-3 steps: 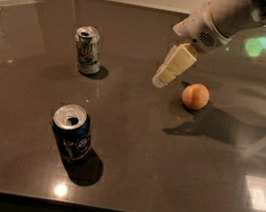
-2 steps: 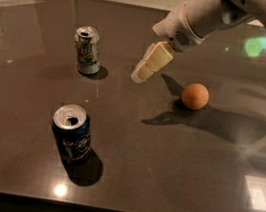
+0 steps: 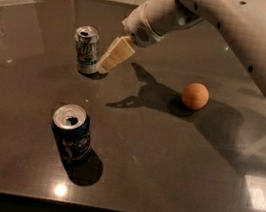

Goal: Move 7up can near pepsi can

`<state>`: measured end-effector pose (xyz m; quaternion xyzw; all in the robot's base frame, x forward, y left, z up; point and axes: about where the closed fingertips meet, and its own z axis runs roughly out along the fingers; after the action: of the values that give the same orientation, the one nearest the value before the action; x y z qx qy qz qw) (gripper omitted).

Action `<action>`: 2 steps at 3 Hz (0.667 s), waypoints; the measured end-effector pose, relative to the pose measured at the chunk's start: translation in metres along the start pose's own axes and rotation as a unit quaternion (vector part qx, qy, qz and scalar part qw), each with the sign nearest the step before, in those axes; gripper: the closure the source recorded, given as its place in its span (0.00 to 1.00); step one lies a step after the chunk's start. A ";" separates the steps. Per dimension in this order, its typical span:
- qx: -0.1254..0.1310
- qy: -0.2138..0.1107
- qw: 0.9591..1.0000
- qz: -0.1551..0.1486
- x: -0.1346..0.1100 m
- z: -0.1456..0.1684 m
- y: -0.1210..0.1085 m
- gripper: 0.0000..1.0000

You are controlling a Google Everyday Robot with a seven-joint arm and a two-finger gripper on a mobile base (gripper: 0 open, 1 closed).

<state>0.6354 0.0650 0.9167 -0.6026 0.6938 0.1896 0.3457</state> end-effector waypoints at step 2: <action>-0.020 -0.044 0.999 0.017 -0.035 0.052 -0.007 0.00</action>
Offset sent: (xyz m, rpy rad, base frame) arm 0.0313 0.0857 -0.0111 0.1580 0.0627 0.0288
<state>0.6560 0.1237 0.9073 -0.5885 0.6841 0.2361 0.3604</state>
